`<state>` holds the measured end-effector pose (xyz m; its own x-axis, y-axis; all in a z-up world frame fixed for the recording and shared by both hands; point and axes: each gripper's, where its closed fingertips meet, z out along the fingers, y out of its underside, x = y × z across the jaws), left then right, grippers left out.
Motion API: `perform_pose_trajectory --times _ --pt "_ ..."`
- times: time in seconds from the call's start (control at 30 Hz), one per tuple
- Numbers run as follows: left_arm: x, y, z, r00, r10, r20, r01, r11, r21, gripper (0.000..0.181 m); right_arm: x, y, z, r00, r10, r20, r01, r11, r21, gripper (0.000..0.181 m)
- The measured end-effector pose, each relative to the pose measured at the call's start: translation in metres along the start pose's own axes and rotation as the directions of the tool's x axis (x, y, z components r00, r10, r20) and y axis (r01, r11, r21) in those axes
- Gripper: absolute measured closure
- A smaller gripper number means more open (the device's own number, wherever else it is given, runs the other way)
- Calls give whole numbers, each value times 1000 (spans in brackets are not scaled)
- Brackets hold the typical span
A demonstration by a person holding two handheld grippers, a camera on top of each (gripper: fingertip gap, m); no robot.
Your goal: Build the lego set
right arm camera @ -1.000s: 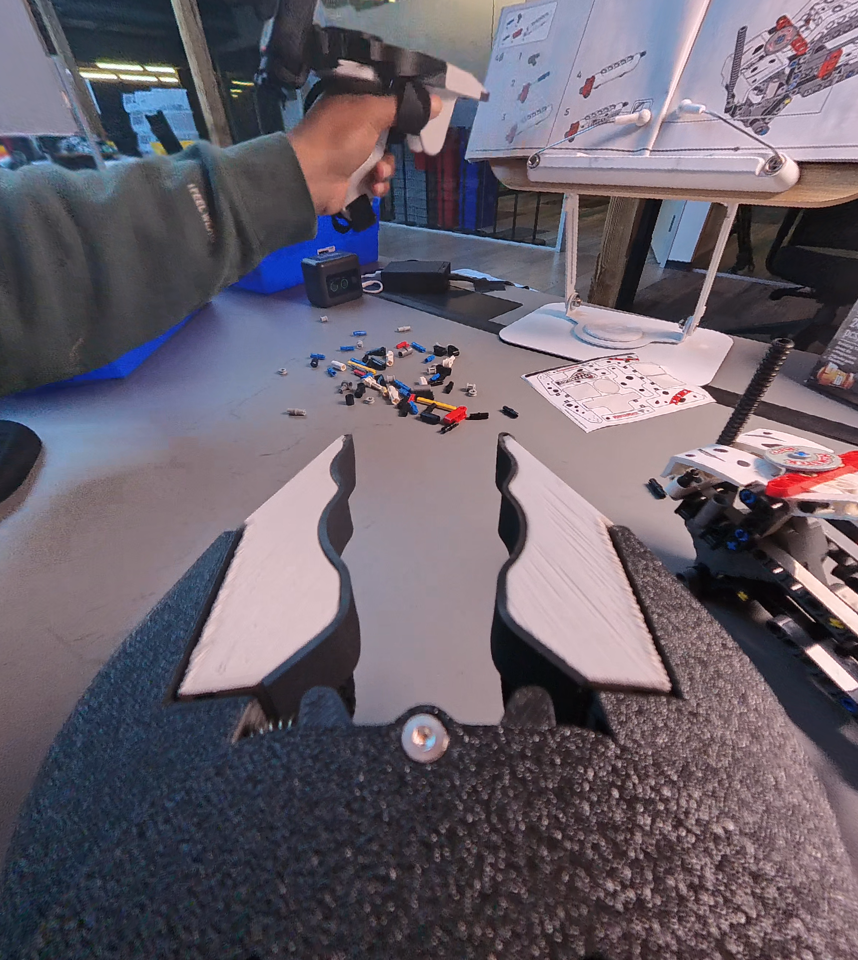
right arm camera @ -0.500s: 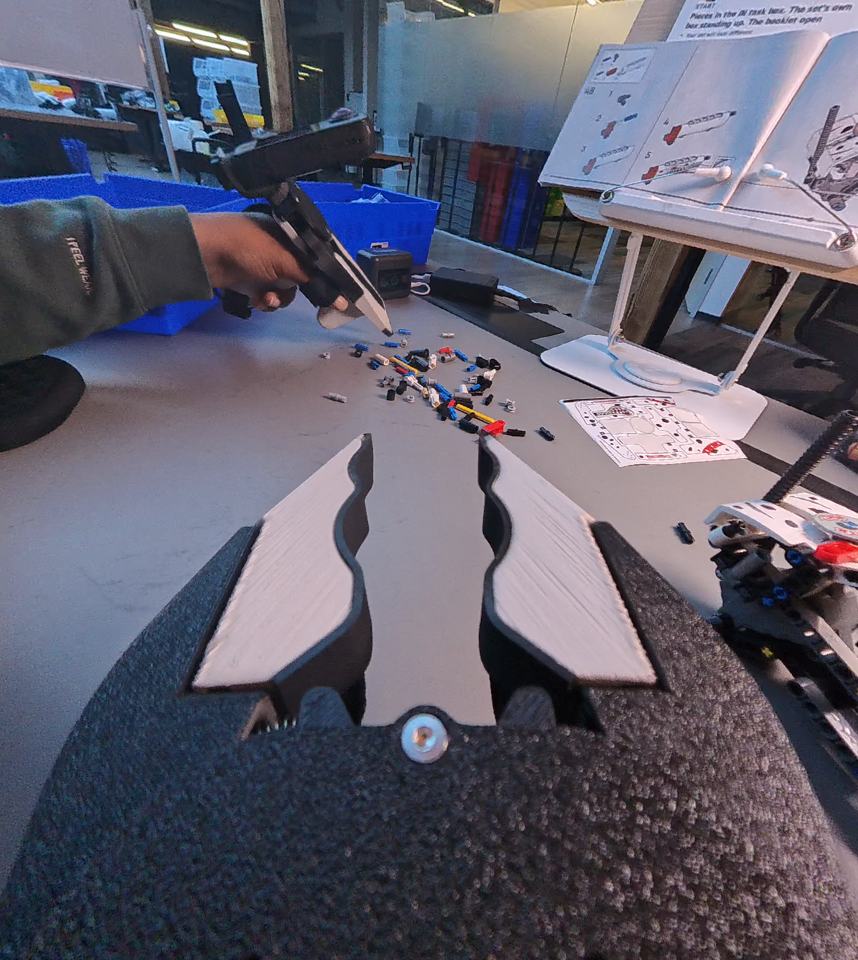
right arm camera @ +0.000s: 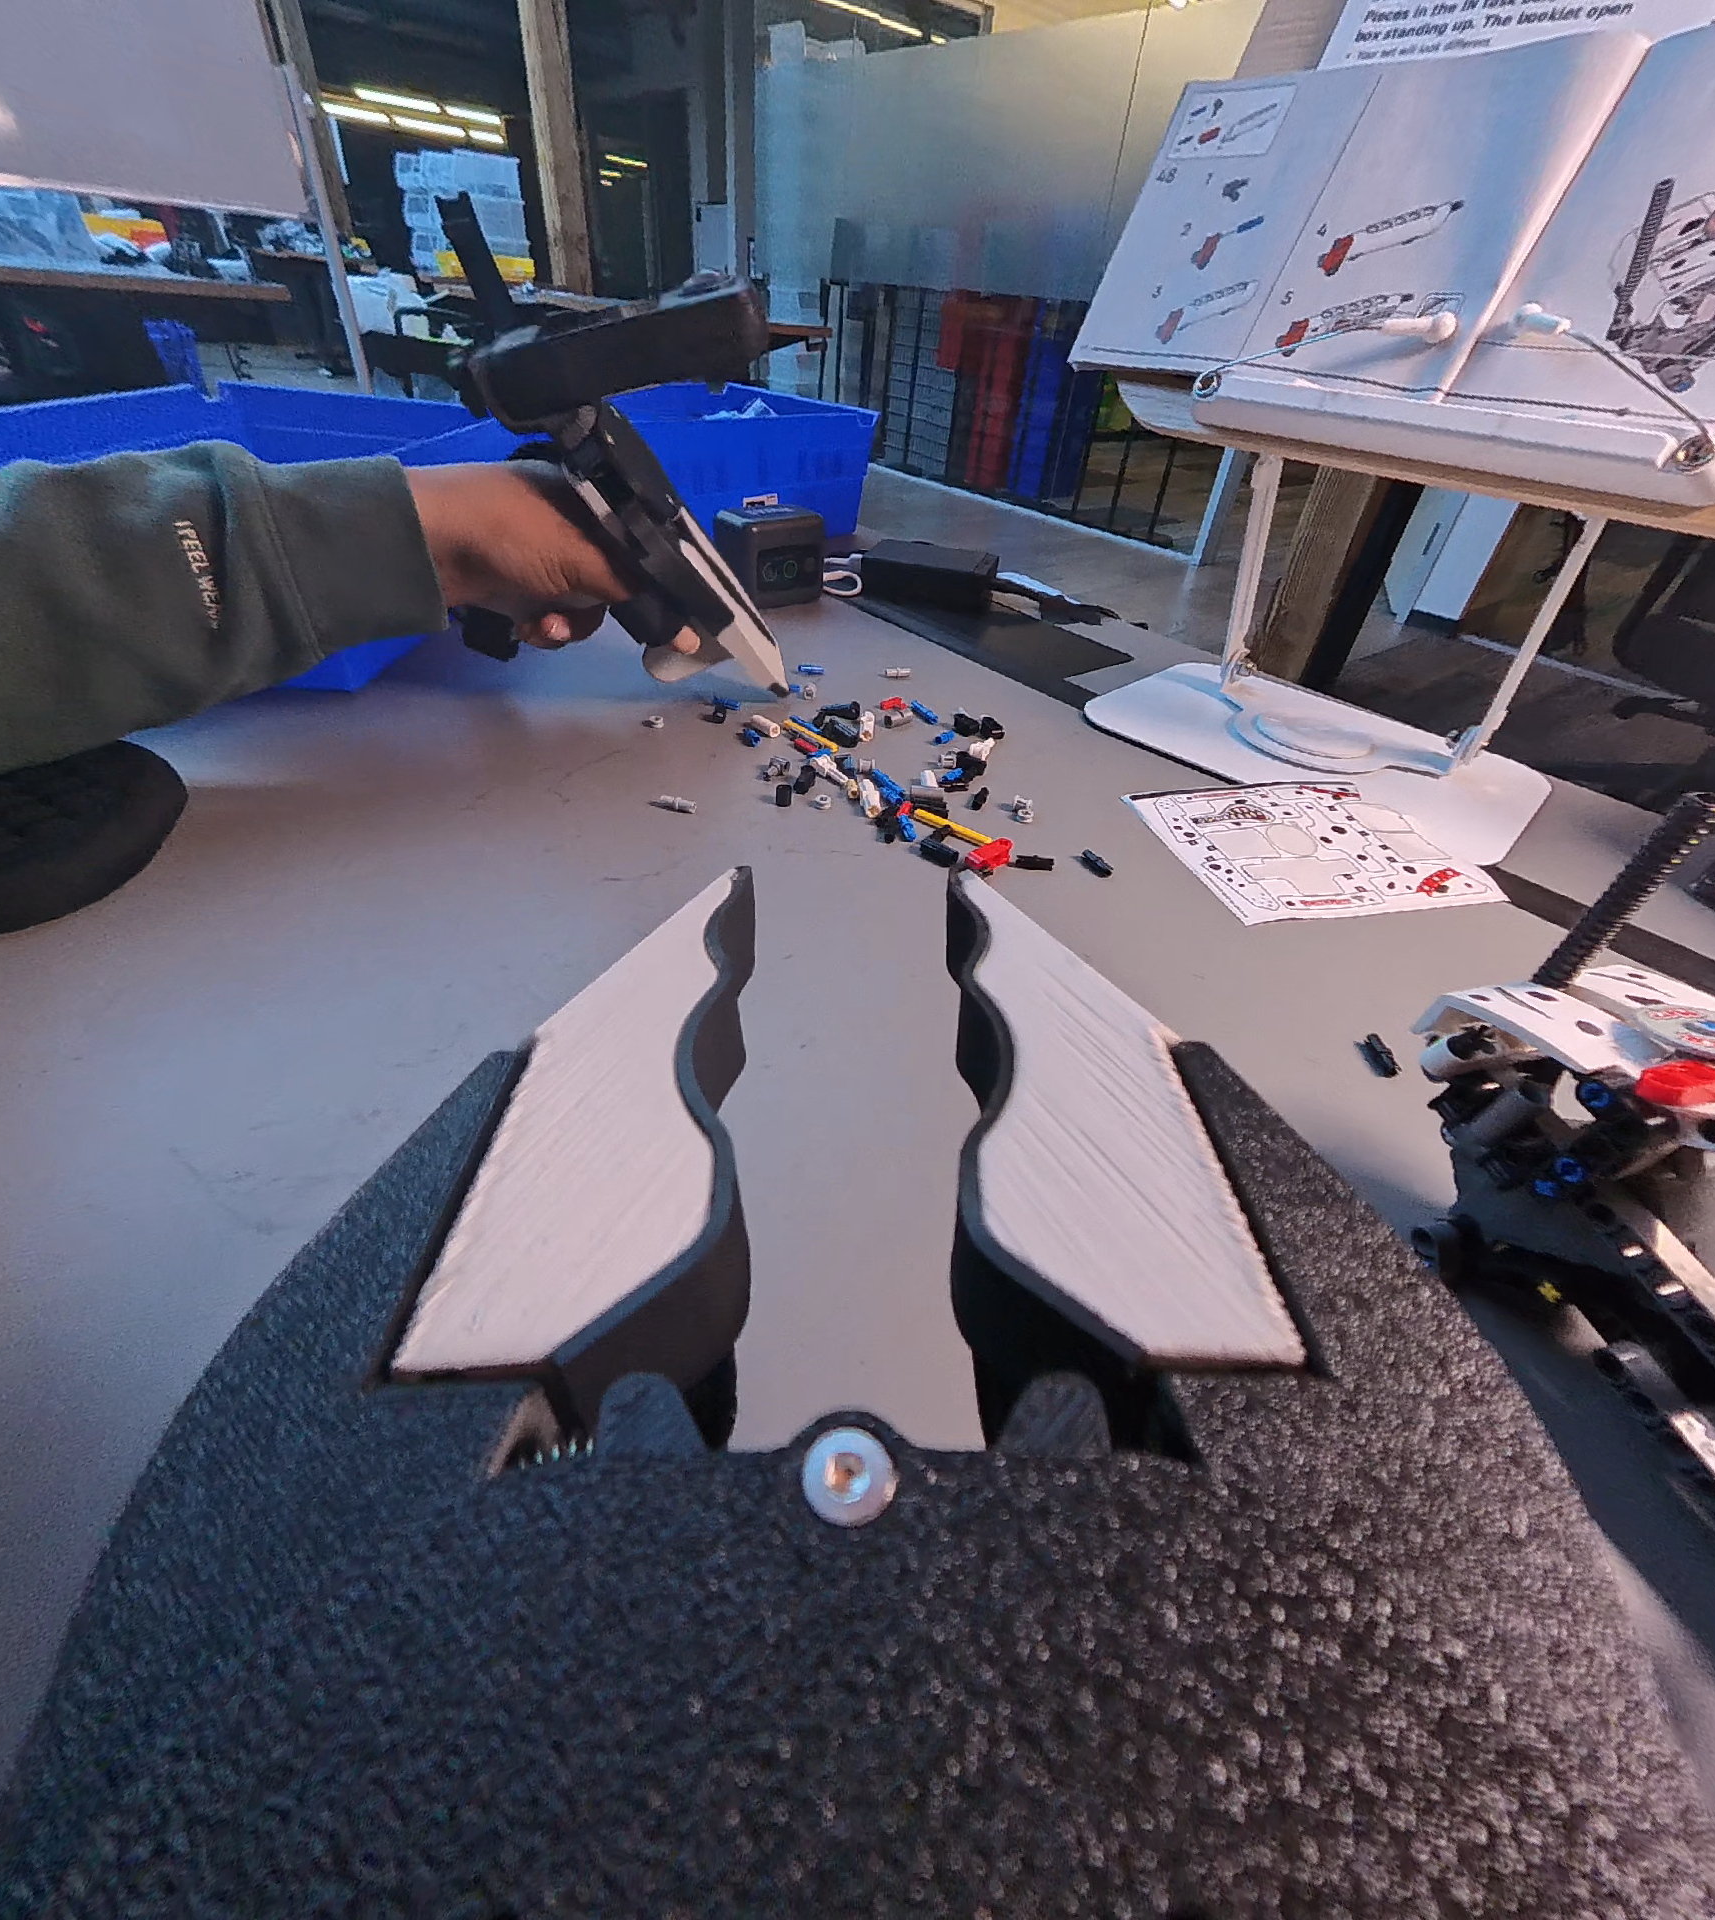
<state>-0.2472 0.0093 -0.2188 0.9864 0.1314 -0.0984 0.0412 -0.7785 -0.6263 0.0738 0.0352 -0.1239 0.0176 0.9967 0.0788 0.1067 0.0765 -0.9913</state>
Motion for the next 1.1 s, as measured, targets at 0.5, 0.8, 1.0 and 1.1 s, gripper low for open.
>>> perform_pose_trajectory --times 0.5,0.8,1.0,1.1 --pt "222 37 -61 802 373 -467 -356 926 128 176 9 -1 -1 998 57 -15 -57 998 12 146" --pt "219 46 -55 790 381 -481 -378 919 107 170 10 -2 -2 998 66 -13 -66 998 19 146" --pt "153 -2 -84 897 241 -369 -163 959 230 151 10 -1 -3 999 39 -27 -39 999 8 145" --pt "94 -17 -87 963 113 -243 -47 964 261 153 9 -1 -2 999 31 -24 -31 1000 5 145"
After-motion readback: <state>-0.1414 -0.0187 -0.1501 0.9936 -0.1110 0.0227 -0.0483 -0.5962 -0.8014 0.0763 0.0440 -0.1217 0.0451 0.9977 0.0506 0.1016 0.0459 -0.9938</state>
